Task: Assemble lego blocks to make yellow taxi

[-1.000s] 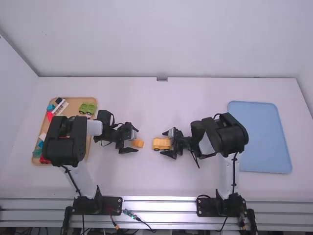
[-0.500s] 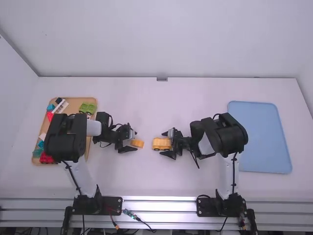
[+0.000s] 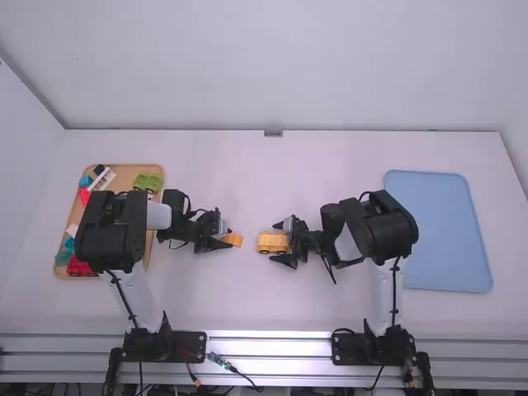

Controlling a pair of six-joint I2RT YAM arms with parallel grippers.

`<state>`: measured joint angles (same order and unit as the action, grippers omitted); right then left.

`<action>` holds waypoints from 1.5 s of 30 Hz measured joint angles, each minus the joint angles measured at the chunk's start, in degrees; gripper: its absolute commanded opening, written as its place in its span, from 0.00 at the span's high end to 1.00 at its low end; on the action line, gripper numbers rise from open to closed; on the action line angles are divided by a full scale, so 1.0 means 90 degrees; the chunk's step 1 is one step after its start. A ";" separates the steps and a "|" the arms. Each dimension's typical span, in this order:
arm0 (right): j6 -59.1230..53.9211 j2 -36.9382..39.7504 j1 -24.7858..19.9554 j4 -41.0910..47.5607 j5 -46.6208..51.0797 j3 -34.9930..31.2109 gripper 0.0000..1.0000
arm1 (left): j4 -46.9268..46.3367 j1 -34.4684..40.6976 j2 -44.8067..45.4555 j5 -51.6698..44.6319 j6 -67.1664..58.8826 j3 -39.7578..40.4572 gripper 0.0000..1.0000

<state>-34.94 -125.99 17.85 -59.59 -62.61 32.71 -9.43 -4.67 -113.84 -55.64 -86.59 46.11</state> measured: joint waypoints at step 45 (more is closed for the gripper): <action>-0.0238 0.0000 -0.0002 0.0070 0.0058 0.0000 0.01 | 0.1331 0.1795 0.1083 0.0316 0.3563 -0.0180 0.98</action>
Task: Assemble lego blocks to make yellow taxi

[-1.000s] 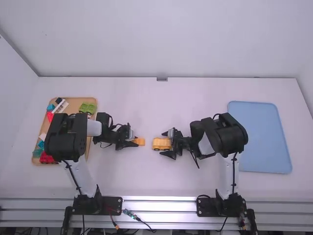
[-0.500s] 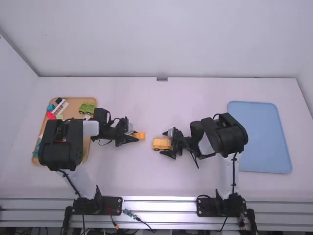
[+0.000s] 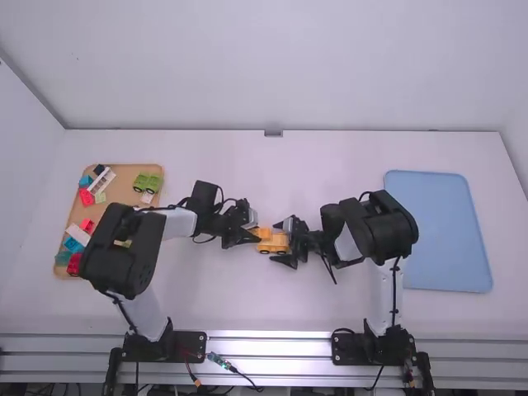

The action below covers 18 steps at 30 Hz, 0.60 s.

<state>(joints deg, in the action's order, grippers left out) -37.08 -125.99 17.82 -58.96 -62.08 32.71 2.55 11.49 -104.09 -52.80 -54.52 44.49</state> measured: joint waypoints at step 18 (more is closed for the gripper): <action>-0.0313 0.0000 0.0000 0.0974 -0.0682 0.0447 0.02 | 0.2412 0.0136 0.0367 -0.0226 0.0515 -0.1307 0.98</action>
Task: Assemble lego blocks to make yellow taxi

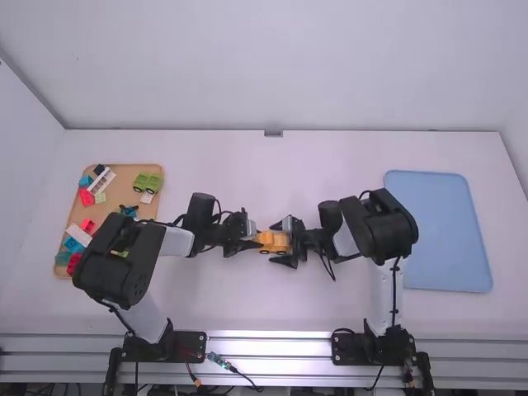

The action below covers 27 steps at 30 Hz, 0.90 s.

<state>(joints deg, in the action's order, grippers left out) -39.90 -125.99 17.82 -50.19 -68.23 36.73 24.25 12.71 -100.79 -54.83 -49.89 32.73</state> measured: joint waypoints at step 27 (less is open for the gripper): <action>-0.0075 0.0000 0.0342 0.0403 0.0913 0.0221 0.18 | -0.0903 0.0005 0.0010 -0.0287 -0.0321 0.0459 0.98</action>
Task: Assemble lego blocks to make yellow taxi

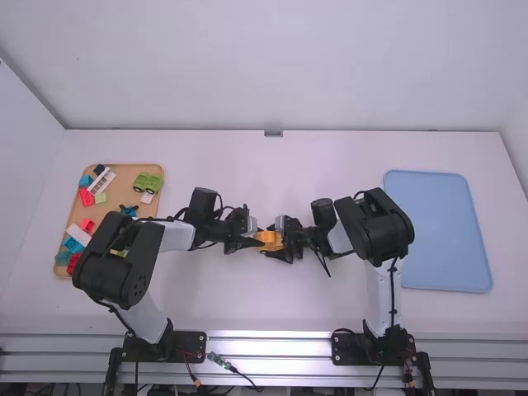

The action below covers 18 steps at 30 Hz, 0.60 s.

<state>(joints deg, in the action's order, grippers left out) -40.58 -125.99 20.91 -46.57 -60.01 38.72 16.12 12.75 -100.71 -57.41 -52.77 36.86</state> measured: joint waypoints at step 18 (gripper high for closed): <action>0.0284 0.0002 -0.0410 -0.0840 0.0053 -0.0500 0.16 | -0.0002 0.0000 0.0000 0.0000 0.0002 0.0000 0.98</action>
<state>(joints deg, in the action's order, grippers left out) -38.02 -125.97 17.21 -54.13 -59.53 34.22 16.10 12.75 -100.71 -57.41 -52.75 36.86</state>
